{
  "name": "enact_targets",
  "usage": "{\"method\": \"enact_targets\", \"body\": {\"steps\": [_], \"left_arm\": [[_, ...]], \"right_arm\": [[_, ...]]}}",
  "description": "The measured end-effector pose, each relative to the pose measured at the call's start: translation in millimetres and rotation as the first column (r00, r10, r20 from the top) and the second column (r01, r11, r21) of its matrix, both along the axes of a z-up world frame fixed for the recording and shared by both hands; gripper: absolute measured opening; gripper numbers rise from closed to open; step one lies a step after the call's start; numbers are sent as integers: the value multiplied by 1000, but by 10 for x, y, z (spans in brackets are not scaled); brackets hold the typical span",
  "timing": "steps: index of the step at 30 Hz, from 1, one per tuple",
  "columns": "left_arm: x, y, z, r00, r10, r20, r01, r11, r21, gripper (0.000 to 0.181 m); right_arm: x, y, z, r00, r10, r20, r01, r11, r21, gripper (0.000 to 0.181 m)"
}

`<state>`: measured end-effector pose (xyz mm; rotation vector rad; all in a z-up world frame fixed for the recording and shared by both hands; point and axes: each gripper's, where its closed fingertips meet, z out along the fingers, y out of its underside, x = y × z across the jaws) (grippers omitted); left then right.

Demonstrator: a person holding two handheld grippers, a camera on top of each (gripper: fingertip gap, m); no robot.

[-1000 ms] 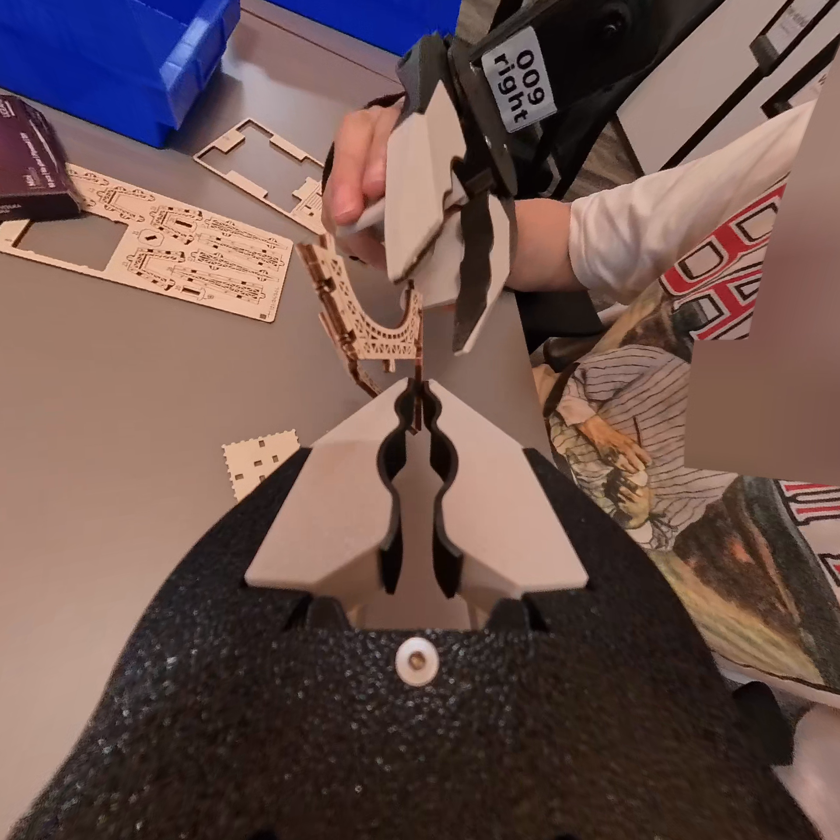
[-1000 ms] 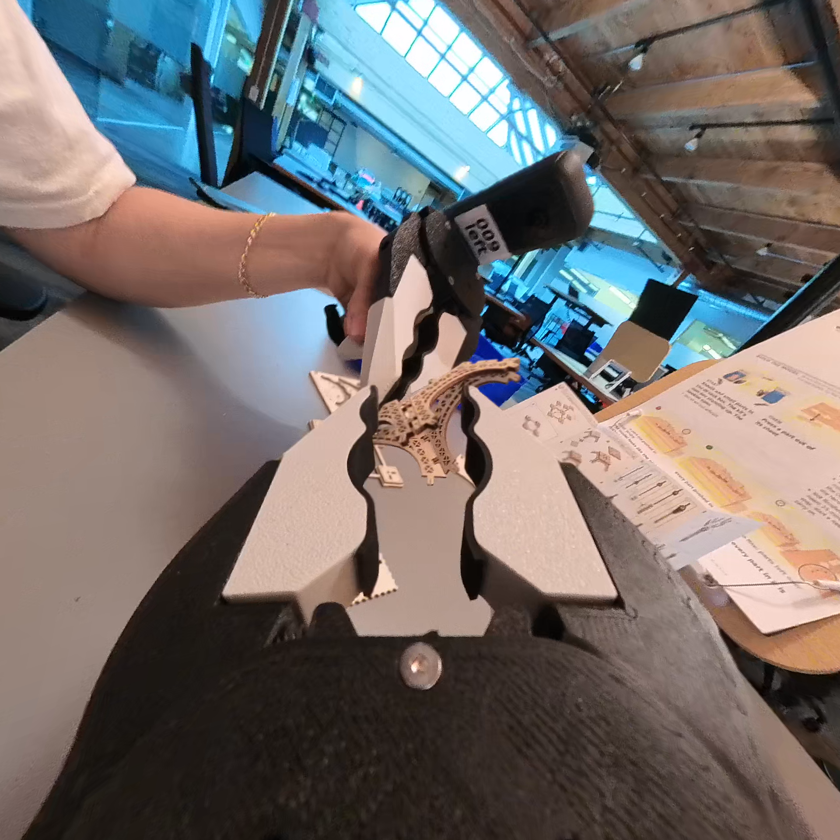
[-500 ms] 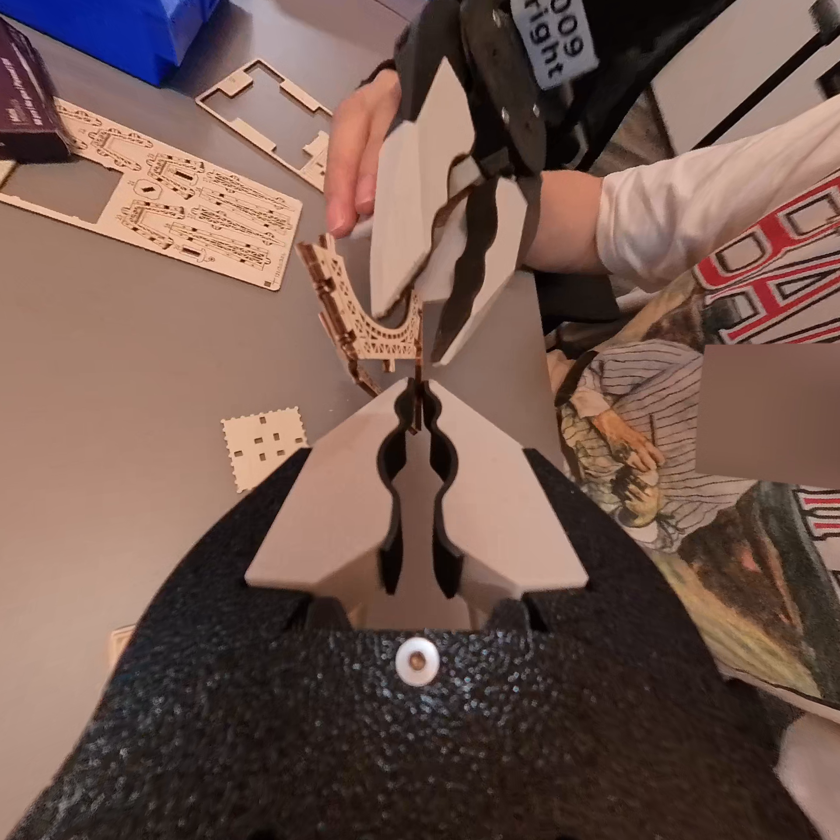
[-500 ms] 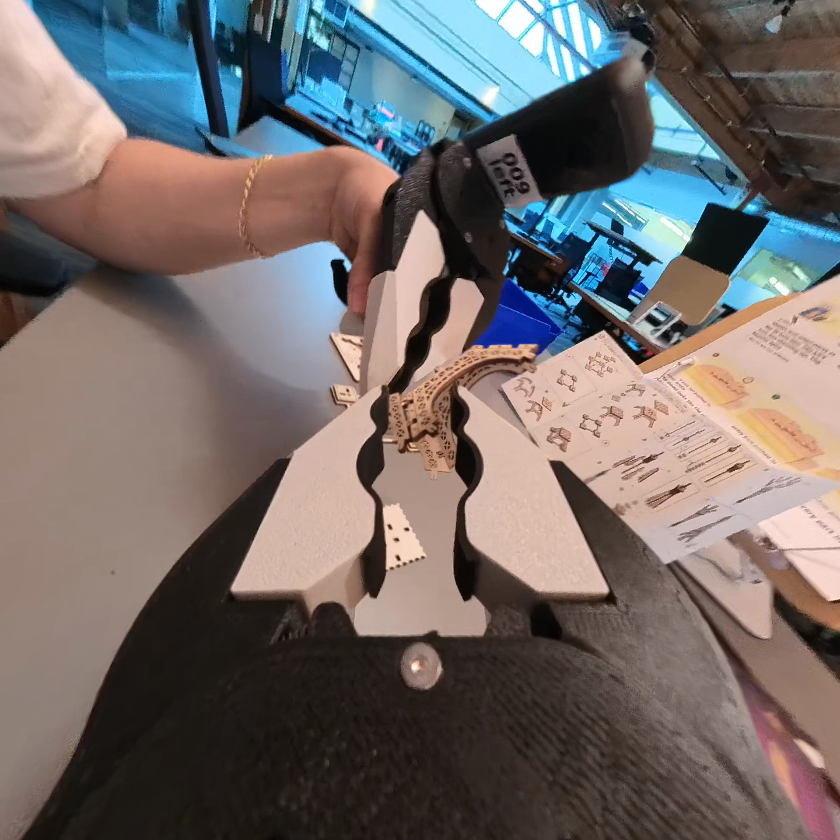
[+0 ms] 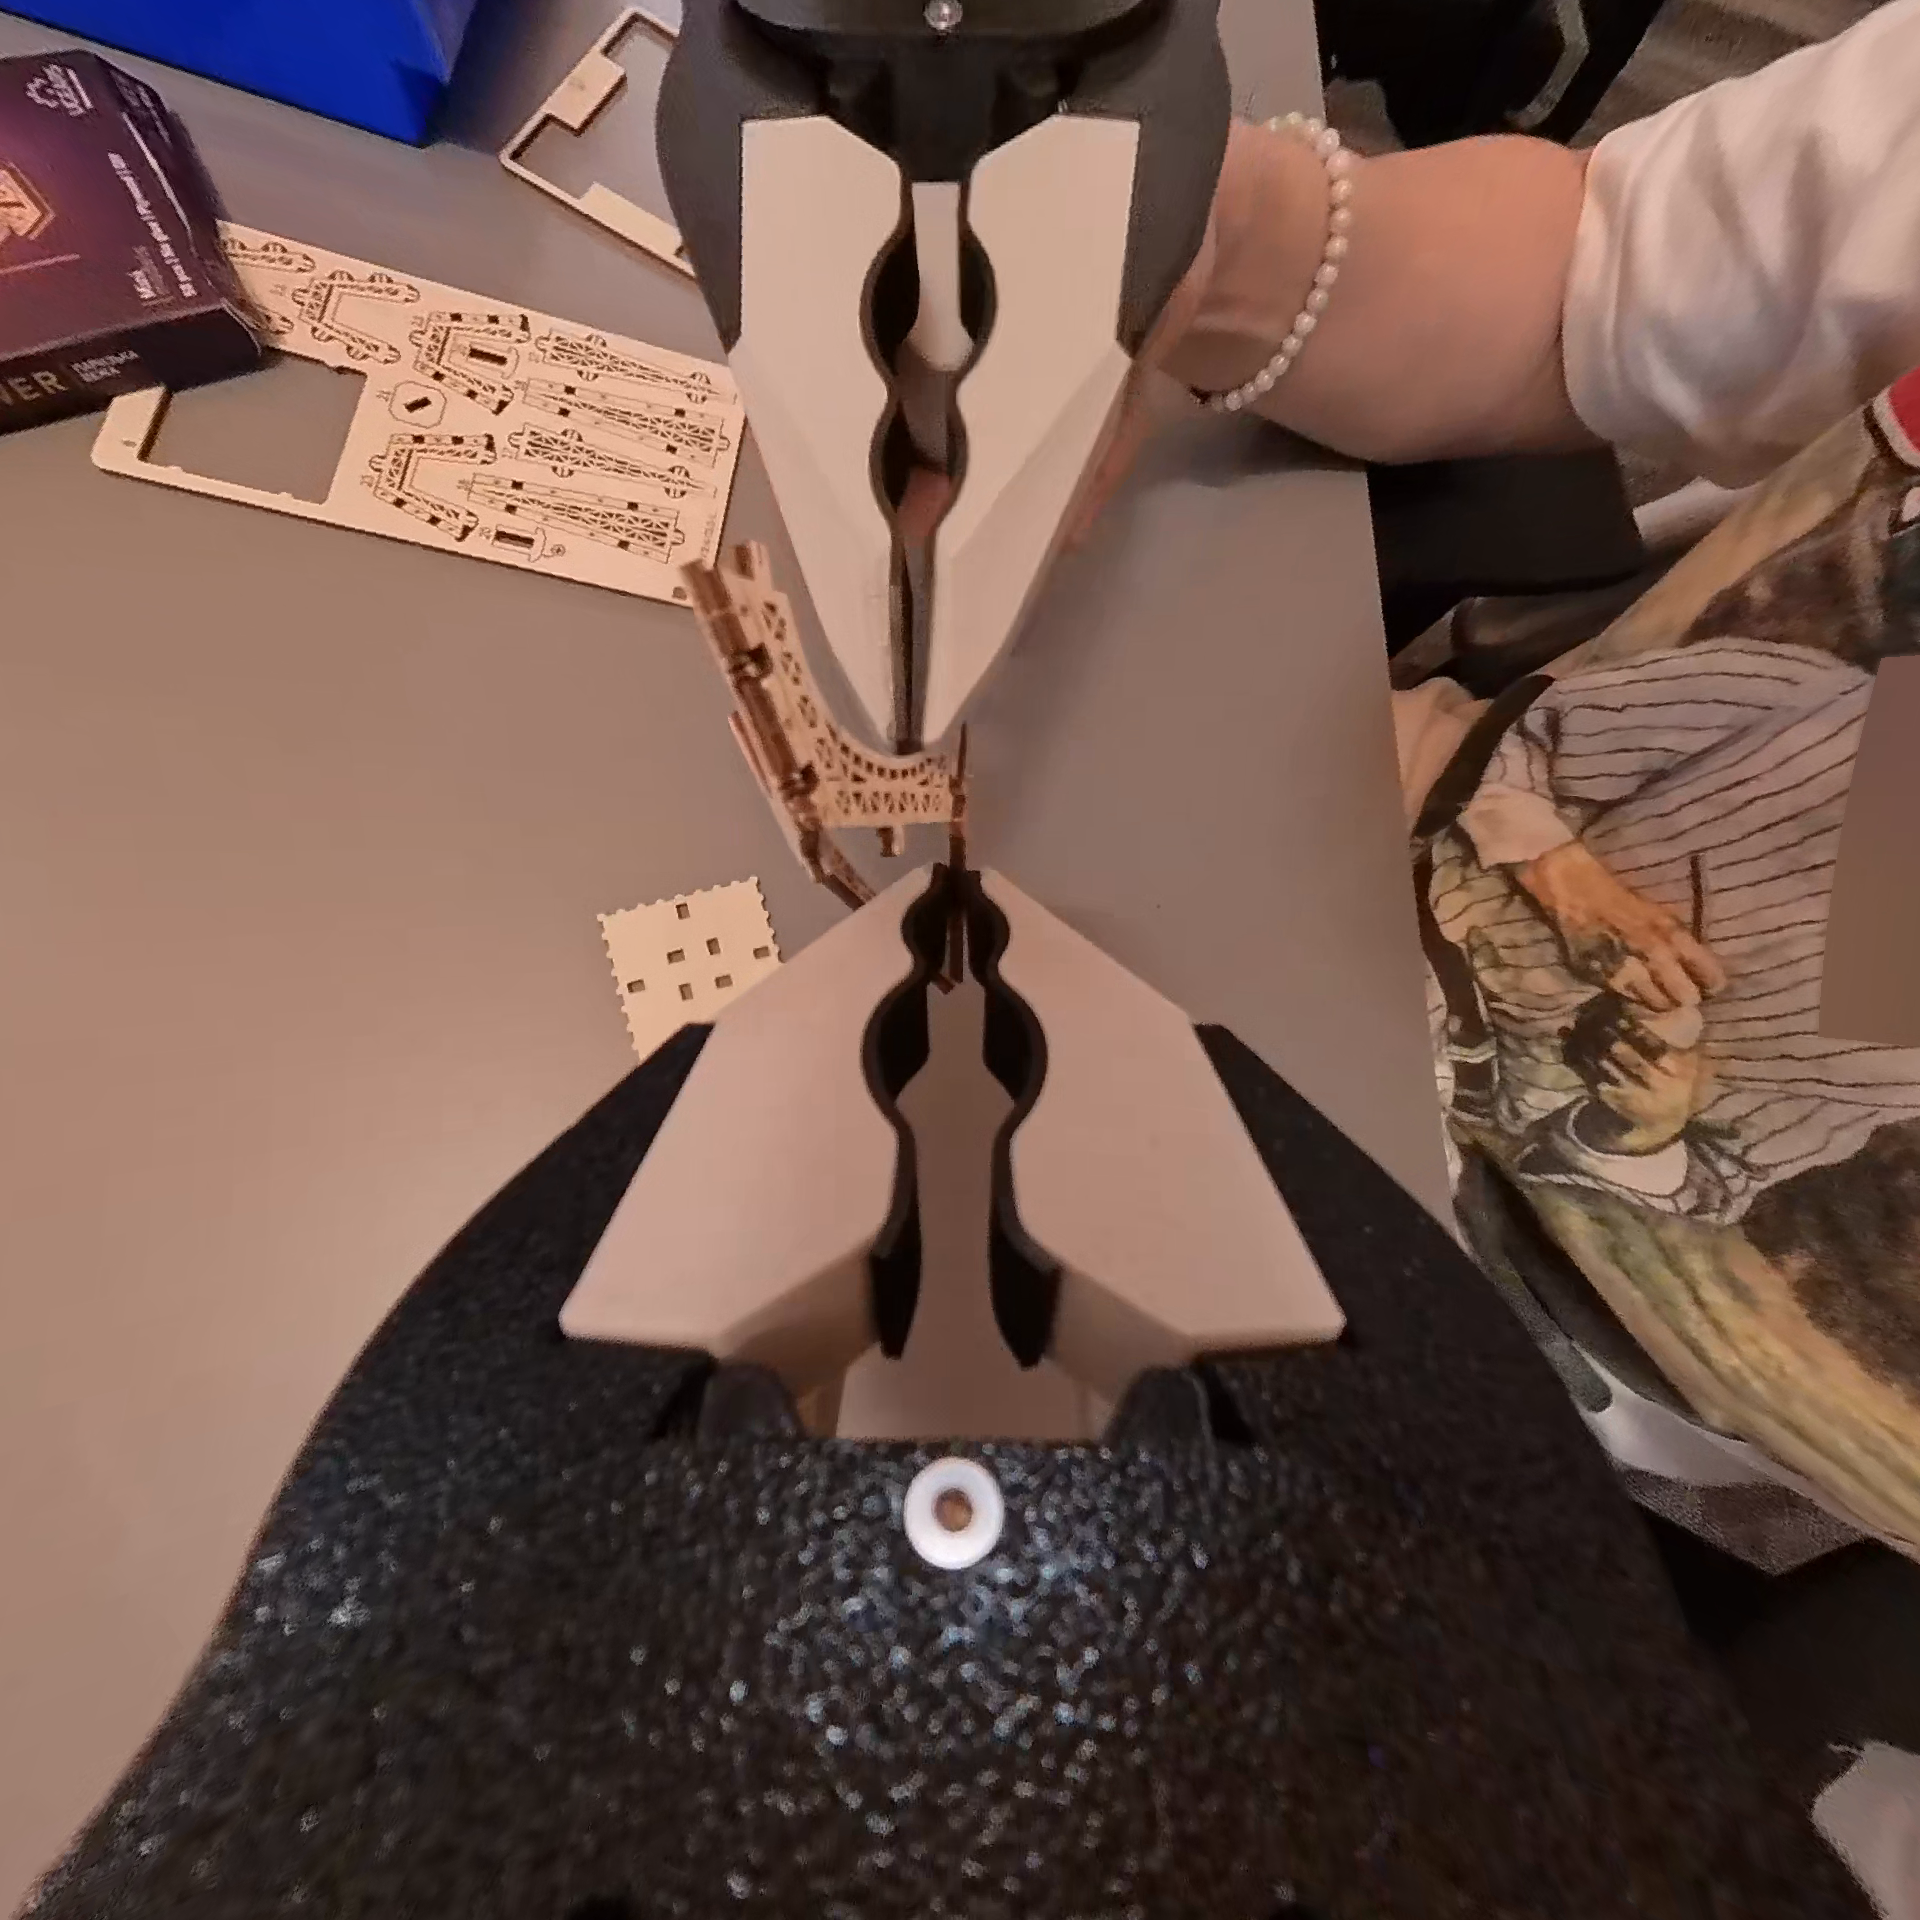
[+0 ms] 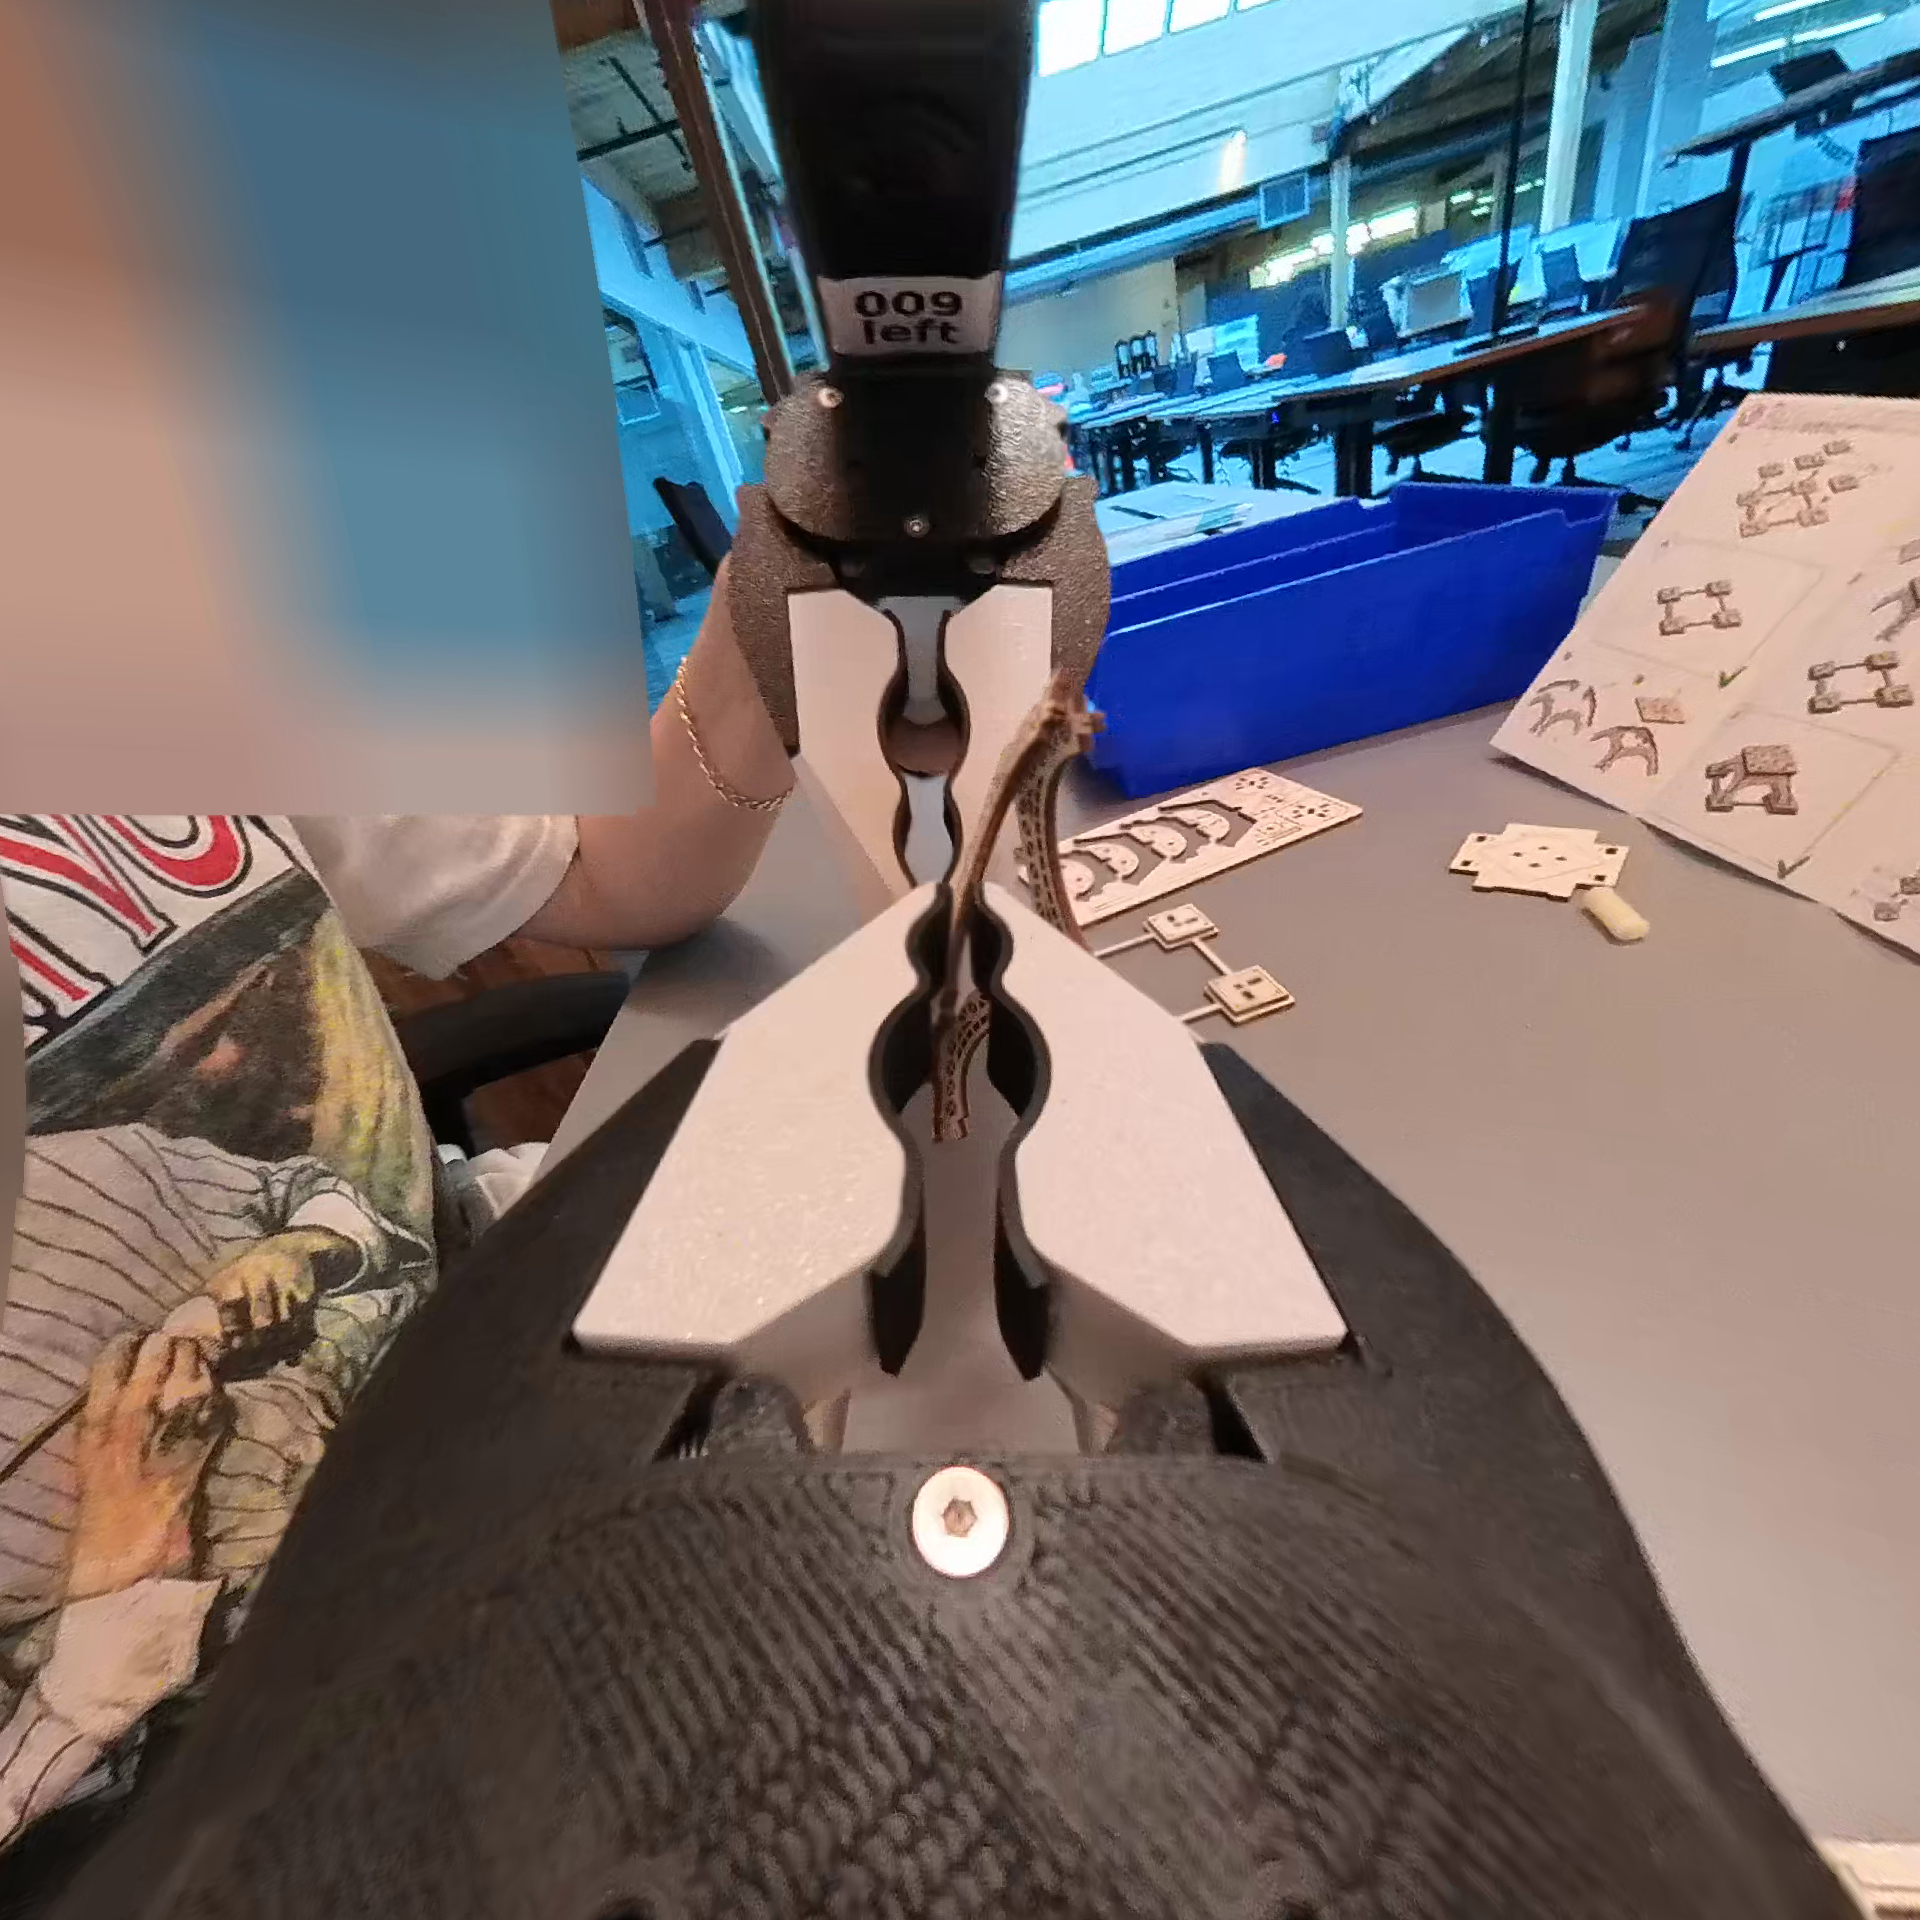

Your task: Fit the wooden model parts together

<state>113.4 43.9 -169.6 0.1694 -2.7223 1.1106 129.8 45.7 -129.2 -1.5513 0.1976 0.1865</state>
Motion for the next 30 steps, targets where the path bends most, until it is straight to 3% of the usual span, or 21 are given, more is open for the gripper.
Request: {"method": "enact_targets", "body": {"steps": [6, 10, 15, 18, 24, 30], "left_arm": [[19, 13, -41, 1000, 8, 15, -9, 1000, 25, 0], [32, 10, -41, 1000, 13, 24, -14, 1000, 24, 0], [45, 17, -55, 999, 7, 50, -9, 999, 33, 0], [79, 19, -49, 996, 17, 87, -20, 999, 37, 0], [125, 26, -1, 989, 29, 142, -34, 999, 32, 0], [210, 38, -1, 946, -16, 323, -9, 997, 74, 0]], "right_arm": [[35, 7, -56, 996, 6, -92, -6, 1000, 0, 0], [32, 11, -119, 998, -2, -59, -1, 999, -49, 14], [3, 53, -134, 998, 5, -58, -8, 998, -55, 1], [19, 53, -124, 985, 25, -173, -28, 999, -16, 1], [68, 44, -71, 870, 115, -479, -55, 989, 137, 1], [81, 34, -75, 759, 187, -624, -68, 975, 209, 3]]}}
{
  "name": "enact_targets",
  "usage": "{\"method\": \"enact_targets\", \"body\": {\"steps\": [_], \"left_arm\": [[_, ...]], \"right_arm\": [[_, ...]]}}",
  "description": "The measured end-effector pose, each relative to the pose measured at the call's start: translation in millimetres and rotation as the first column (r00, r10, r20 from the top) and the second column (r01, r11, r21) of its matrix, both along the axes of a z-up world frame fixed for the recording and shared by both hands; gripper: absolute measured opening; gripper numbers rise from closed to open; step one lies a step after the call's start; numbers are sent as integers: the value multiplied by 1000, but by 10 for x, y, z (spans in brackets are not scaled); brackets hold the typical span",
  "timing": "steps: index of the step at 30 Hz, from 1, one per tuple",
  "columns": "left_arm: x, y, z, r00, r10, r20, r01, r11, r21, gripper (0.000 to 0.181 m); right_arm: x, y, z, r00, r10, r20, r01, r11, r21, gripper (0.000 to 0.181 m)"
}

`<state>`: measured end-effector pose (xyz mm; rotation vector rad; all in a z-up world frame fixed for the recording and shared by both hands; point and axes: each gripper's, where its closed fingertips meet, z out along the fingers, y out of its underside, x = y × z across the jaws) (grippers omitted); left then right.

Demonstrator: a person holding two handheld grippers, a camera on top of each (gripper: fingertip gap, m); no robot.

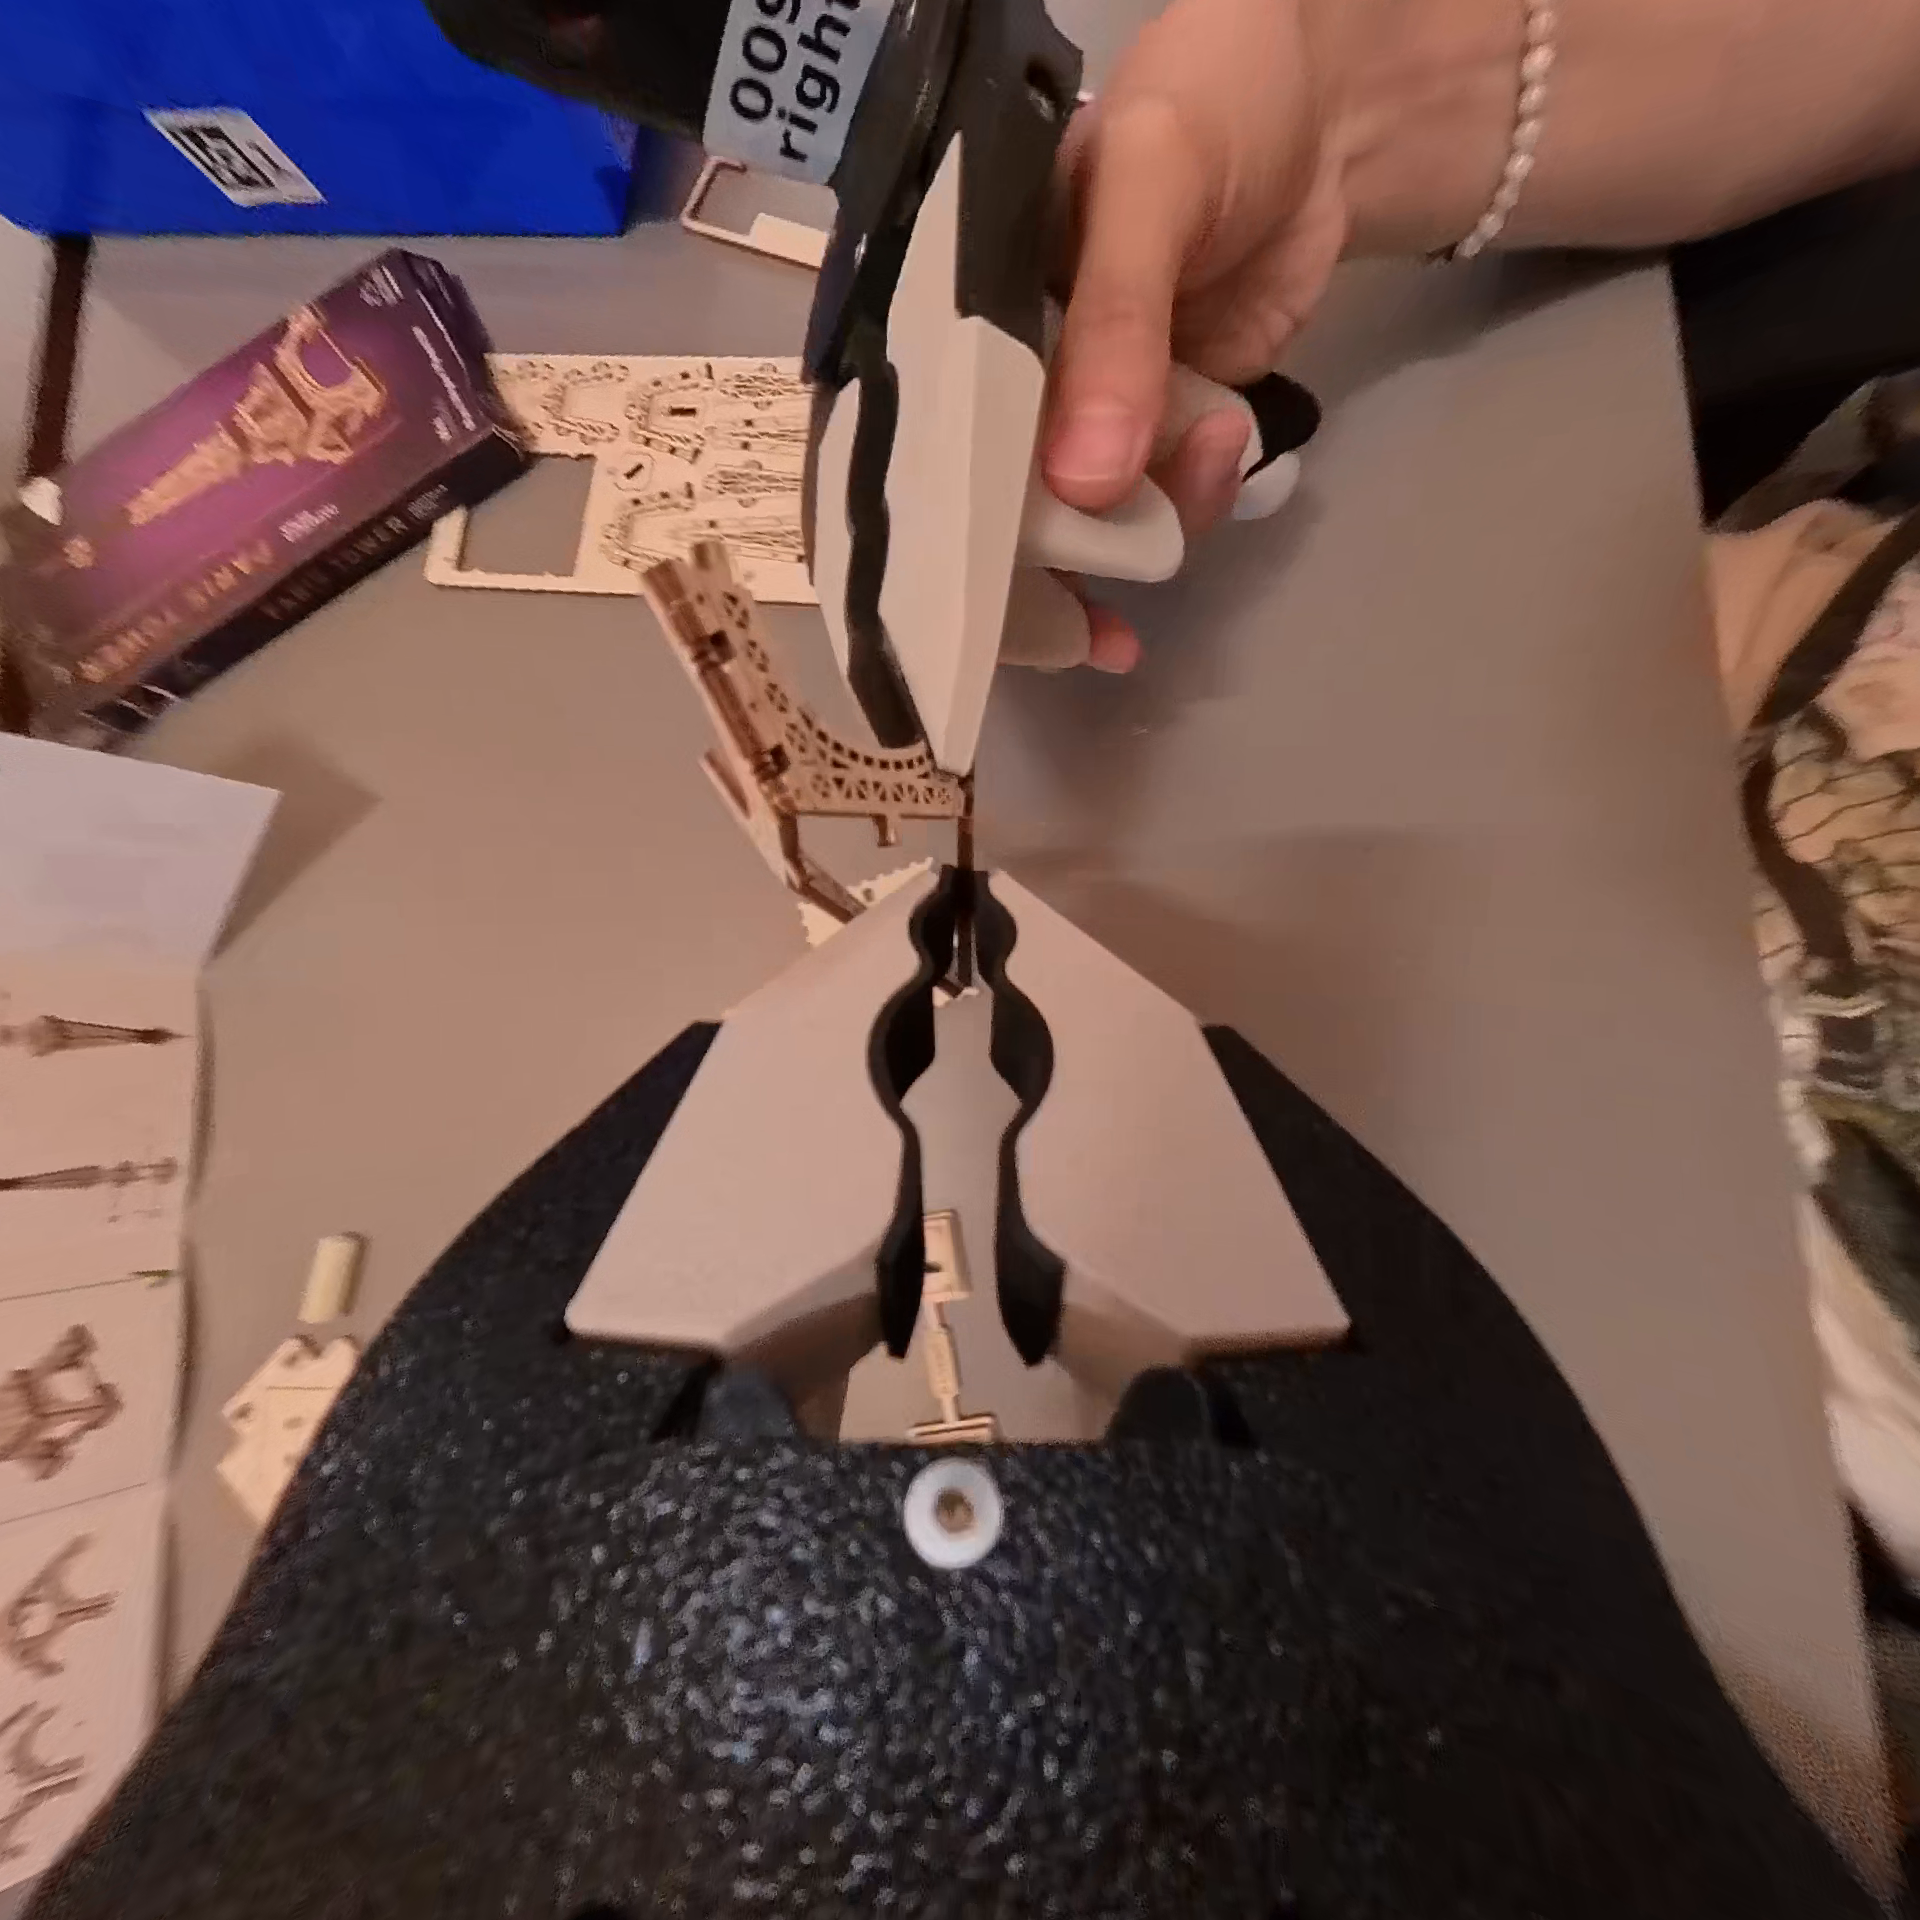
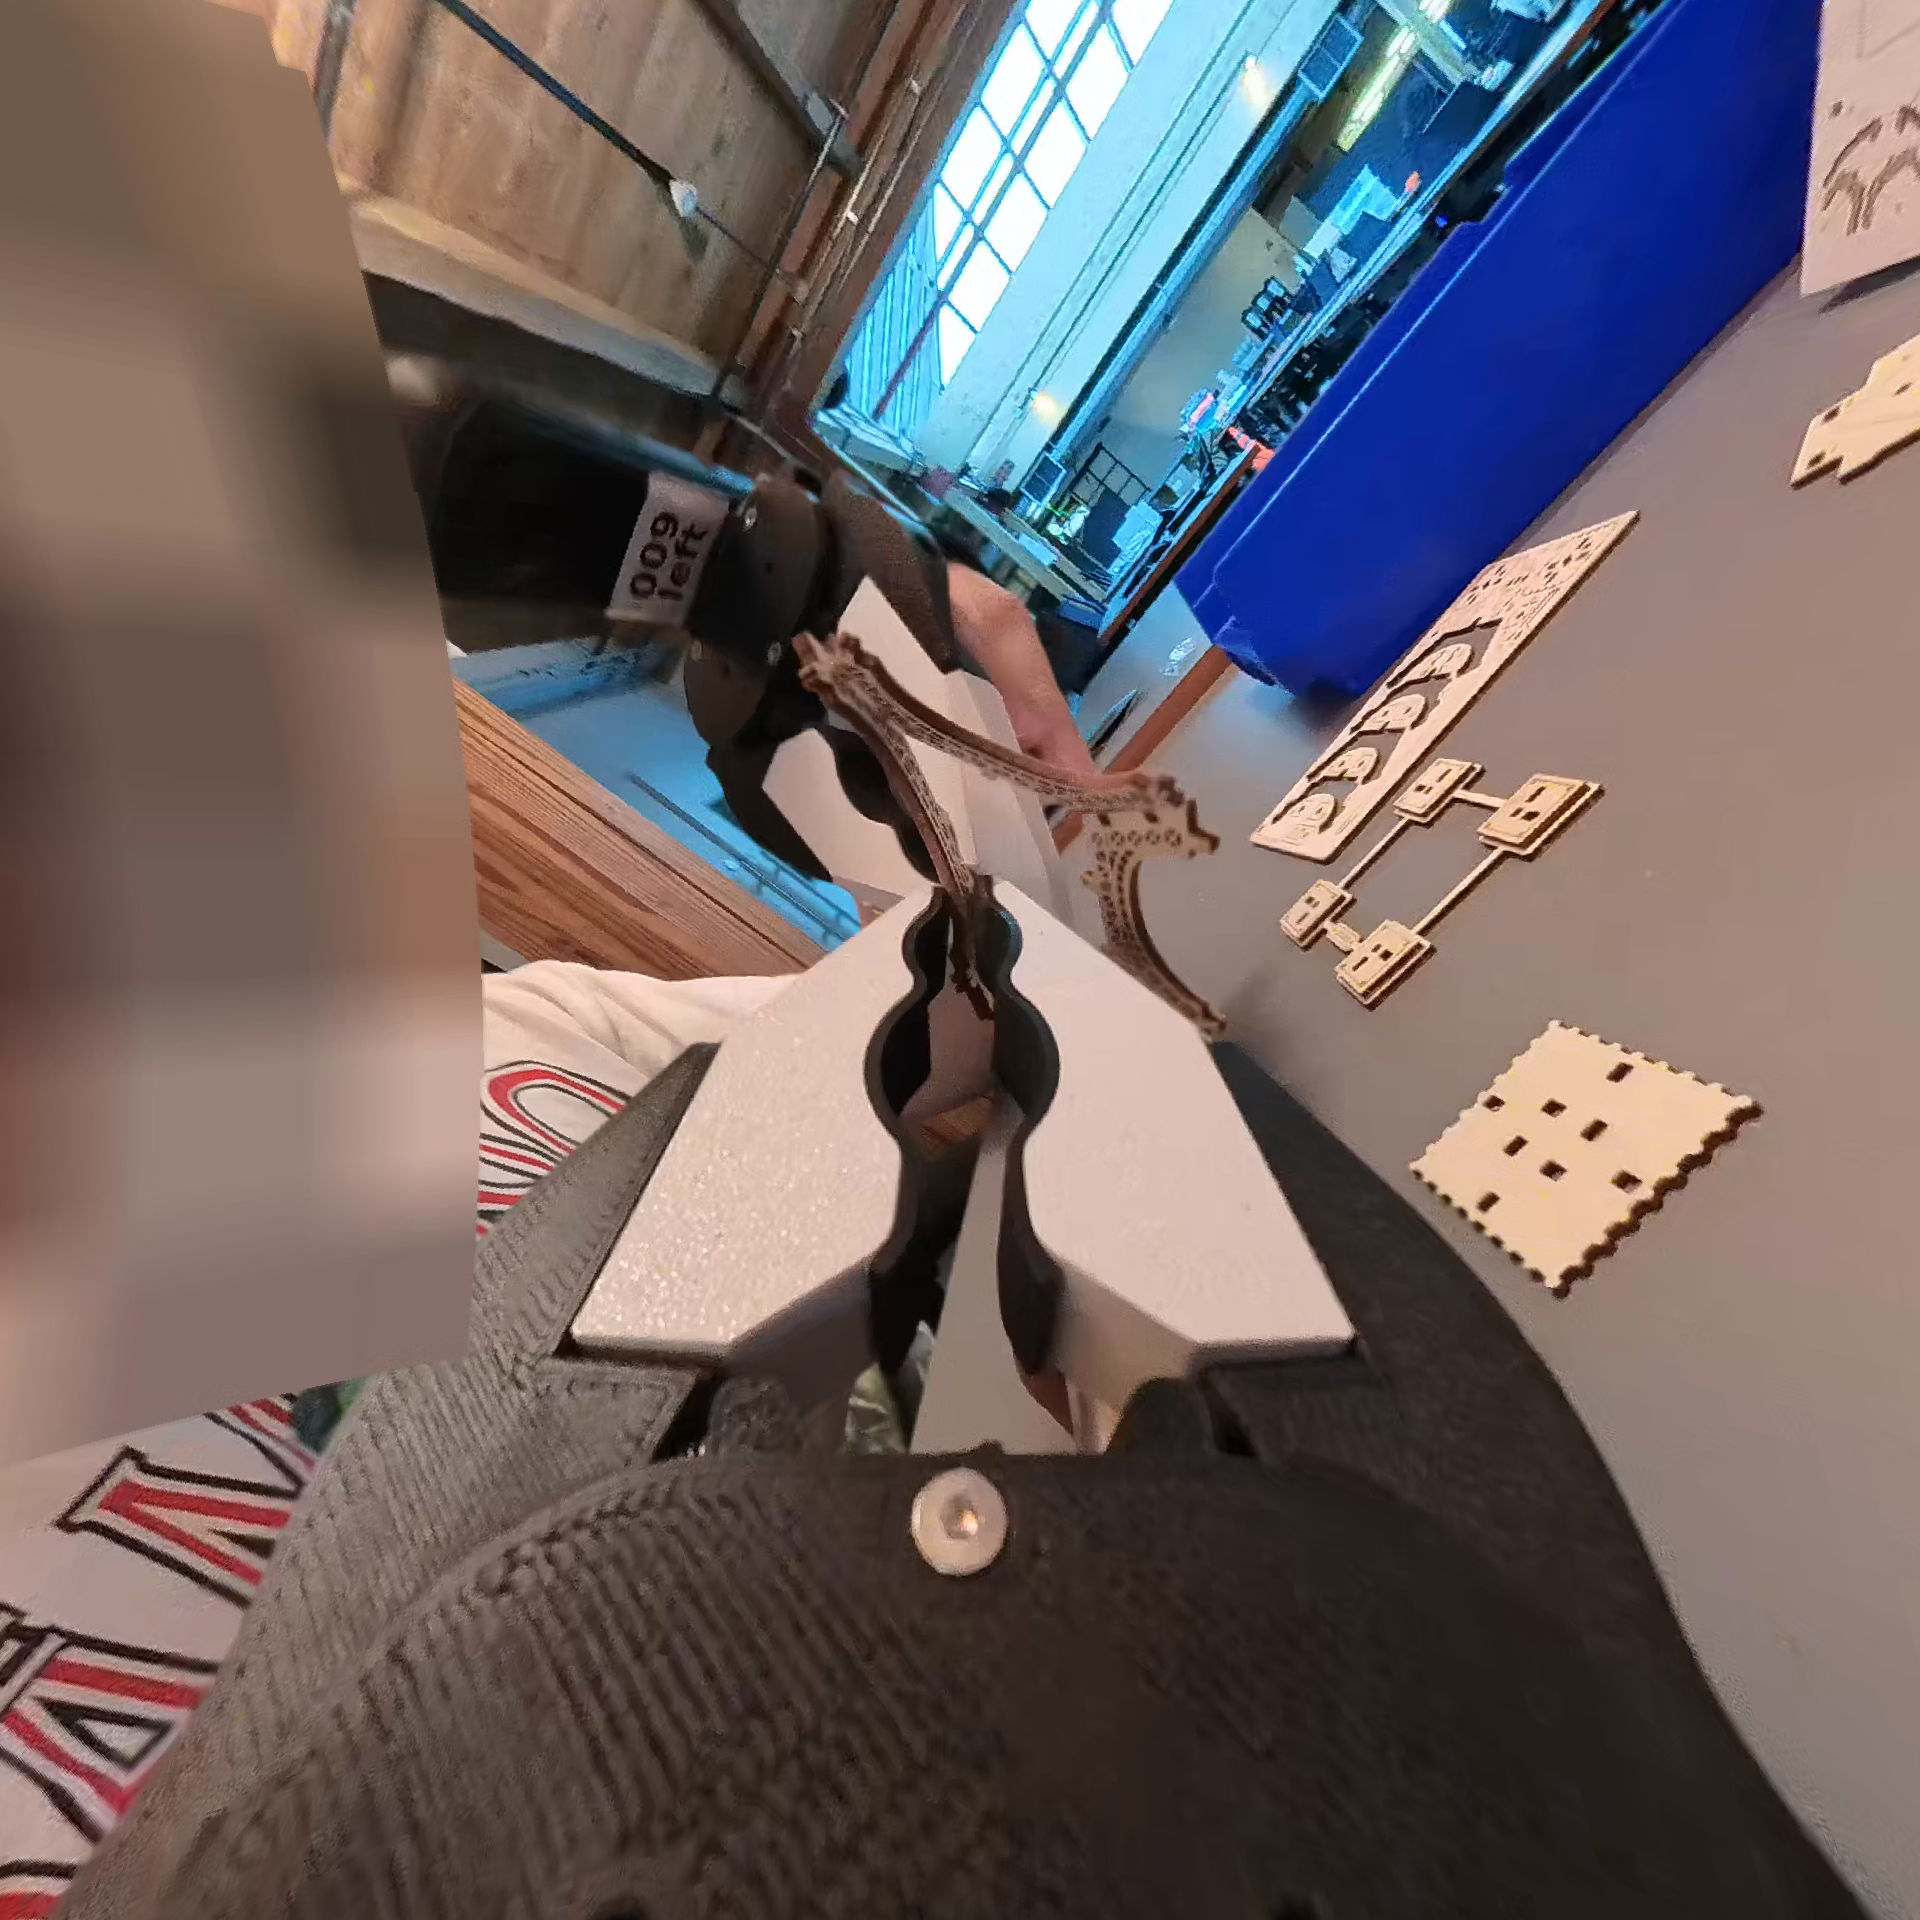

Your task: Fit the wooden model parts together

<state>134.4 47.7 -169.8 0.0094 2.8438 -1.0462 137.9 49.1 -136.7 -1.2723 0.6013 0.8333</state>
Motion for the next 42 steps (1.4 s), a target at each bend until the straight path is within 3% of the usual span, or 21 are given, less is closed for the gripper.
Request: {"method": "enact_targets", "body": {"steps": [5, 9, 16, 28, 38, 42], "left_arm": [[73, -59, 102, 959, -96, 268, 96, 995, 12, 0], [101, -67, 117, 935, -119, 333, 118, 993, 24, 0], [124, -60, 61, 952, -99, 289, 98, 995, 21, 0], [53, -99, 147, 967, -126, 220, 147, 986, -84, 0], [-198, -16, 15, 963, -266, 38, 269, 960, -83, 0], [-235, 19, -65, 954, -297, 37, 299, 954, -33, 0]], "right_arm": [[39, -59, 51, 998, 10, -60, -7, 998, 56, 1], [47, -67, 65, 998, 7, -62, -4, 998, 61, 1], [75, -54, 7, 999, -23, -24, 23, 1000, 15, 1], [48, -87, 75, 999, 17, -40, -15, 998, 66, 2], [-173, -57, 21, 989, 142, 44, -142, 990, 15, 0], [-266, 0, -58, 980, 173, 99, -169, 985, -46, 0]]}}
